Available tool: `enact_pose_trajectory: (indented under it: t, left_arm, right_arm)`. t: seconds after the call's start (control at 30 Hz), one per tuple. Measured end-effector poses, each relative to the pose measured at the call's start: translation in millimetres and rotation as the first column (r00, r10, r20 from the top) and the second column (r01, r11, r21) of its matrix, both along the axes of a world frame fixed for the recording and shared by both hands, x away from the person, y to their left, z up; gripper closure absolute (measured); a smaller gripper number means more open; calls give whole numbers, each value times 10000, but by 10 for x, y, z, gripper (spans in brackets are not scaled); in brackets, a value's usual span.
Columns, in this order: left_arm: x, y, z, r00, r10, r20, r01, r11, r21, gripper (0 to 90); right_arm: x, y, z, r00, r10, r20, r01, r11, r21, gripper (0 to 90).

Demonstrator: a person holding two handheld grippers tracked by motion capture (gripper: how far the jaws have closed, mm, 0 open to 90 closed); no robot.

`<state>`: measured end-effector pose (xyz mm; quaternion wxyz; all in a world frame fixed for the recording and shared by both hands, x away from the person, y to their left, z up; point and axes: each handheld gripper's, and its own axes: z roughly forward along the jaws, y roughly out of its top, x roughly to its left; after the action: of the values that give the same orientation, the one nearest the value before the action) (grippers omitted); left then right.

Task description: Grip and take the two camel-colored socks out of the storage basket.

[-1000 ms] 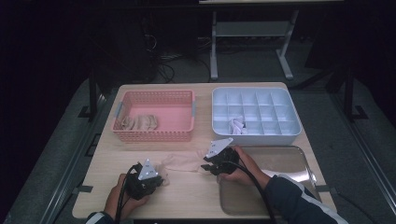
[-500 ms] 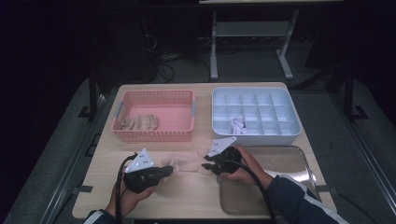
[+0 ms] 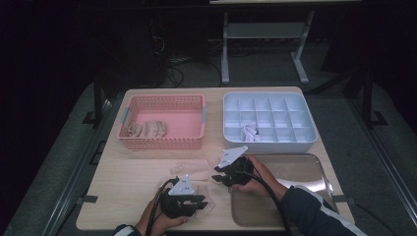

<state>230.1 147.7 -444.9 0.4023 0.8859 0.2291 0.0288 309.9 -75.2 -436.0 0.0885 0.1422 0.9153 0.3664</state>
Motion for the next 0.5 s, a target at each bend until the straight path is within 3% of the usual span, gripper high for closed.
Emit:
enact_pose_trajectory:
  t: [0.07,0.1,0.17,0.2,0.23,0.27,0.3,0.4,0.47,0.5]
  left_arm:
    - [2,37,40,9998,155,85,-154,9999,-79,577]
    - [28,177,159,9972,629,414,-619,9978,-240,537]
    - [71,371,254,9882,1253,884,-1259,9920,12,503]
    - [71,371,254,9882,1253,884,-1259,9920,12,494]
    - [130,583,286,9757,1840,1191,-1883,9818,256,489]
    - [167,682,273,9693,2107,1267,-2167,9756,359,492]
    - [167,682,273,9693,2107,1267,-2167,9756,359,500]
    - [304,984,126,9555,2813,890,-2894,9523,969,518]
    - [337,1040,74,9530,2959,654,-3013,9483,1001,529]
    - [364,1079,25,9516,3017,582,-3068,9436,1244,529]
  right_arm:
    - [-25,5,9,10000,48,-10,-48,9999,-89,668]
    - [-44,12,12,9999,93,-37,-93,10000,1,668]
    - [-82,32,25,9997,223,-28,-223,9997,56,673]
    - [-82,32,25,9997,223,-28,-223,9997,56,673]
    - [-130,77,29,9990,445,70,-446,9989,131,686]
    - [-161,109,29,9984,555,63,-556,9984,114,691]
    - [-185,144,22,9966,802,184,-804,9967,84,698]
    - [-288,263,-15,9904,1364,228,-1364,9907,-9,706]
    - [-317,298,-34,9881,1526,207,-1525,9883,-49,706]
    - [-347,334,-52,9875,1571,151,-1569,9875,-125,707]
